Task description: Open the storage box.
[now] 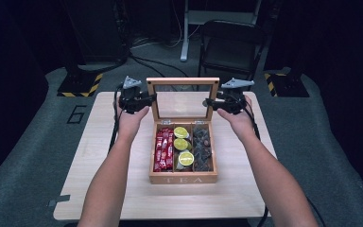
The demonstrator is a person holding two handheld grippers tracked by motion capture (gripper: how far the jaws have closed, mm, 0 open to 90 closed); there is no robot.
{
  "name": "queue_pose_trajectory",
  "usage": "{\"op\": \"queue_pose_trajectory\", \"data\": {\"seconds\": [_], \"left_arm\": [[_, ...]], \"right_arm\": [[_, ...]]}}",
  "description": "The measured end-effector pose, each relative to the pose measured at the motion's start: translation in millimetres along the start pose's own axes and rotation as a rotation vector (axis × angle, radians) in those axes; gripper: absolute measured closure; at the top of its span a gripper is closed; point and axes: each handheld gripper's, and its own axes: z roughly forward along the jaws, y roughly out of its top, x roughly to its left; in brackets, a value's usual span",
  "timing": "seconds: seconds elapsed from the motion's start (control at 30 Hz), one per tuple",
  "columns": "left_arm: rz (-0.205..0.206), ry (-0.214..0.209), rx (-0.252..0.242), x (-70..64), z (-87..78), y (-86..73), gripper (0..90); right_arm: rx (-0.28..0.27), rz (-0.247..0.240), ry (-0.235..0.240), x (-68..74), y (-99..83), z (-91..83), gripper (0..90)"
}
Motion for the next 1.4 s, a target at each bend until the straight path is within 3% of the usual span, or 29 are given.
{"op": "queue_pose_trajectory", "data": {"seconds": [0.1,0.33,0.87,1.13,1.4], "left_arm": [[-0.007,0.002,0.003,1.0,1.8,-0.8,62.9],[0.006,0.012,0.021,0.8,6.1,-2.2,61.1],[-0.013,0.007,0.003,1.7,10.4,-9.3,59.6],[0.003,0.005,0.004,-0.1,14.0,-13.4,55.4],[-0.003,-0.002,-0.003,-1.5,14.7,-15.3,52.2]], "right_arm": [[0.009,-0.011,-0.001,-2.2,-5.2,4.5,48.6],[0.019,0.022,0.010,-6.4,-15.0,13.1,47.3],[0.051,0.046,0.020,-5.3,-35.3,36.2,44.9],[0.061,0.059,0.022,-10.1,-41.4,40.3,56.4],[0.048,0.079,0.029,-9.8,-41.6,41.3,54.7]]}}
